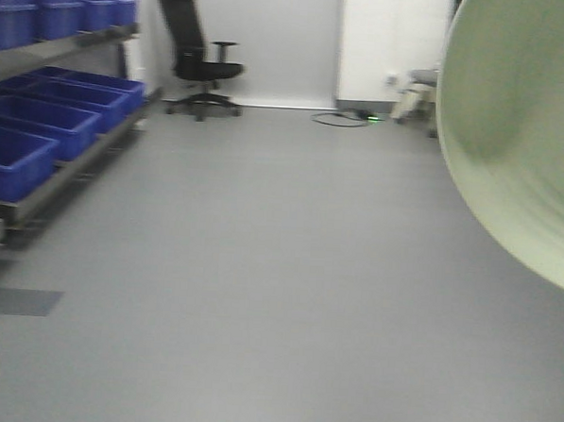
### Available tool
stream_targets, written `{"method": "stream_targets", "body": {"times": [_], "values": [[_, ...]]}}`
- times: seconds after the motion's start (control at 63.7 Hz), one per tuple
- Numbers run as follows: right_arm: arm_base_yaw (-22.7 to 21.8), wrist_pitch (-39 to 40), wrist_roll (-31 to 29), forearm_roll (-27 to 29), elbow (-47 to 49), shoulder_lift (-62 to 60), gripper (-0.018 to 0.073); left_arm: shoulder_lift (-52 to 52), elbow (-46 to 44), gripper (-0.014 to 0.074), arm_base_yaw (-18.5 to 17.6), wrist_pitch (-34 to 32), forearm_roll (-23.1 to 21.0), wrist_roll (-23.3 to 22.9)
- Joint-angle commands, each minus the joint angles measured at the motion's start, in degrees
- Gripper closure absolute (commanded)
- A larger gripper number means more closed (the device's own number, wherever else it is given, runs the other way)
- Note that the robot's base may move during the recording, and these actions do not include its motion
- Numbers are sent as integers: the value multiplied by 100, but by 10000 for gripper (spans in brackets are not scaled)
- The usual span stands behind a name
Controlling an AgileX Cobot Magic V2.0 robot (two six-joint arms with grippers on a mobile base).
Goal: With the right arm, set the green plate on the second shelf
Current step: 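Drive toward the shelf rack of blue bins holding the plate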
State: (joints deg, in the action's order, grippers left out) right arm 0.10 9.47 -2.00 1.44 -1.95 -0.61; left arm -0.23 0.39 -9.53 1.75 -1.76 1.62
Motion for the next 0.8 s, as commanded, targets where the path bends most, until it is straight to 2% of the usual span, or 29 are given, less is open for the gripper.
{"method": "stream_targets", "body": {"times": [0.0, 0.785], "values": [[-39, 682, 48, 69, 140, -103, 503, -100, 227, 466, -16, -512, -18, -12], [-39, 682, 48, 69, 140, -103, 503, -100, 227, 466, -16, -512, -18, -12]]}}
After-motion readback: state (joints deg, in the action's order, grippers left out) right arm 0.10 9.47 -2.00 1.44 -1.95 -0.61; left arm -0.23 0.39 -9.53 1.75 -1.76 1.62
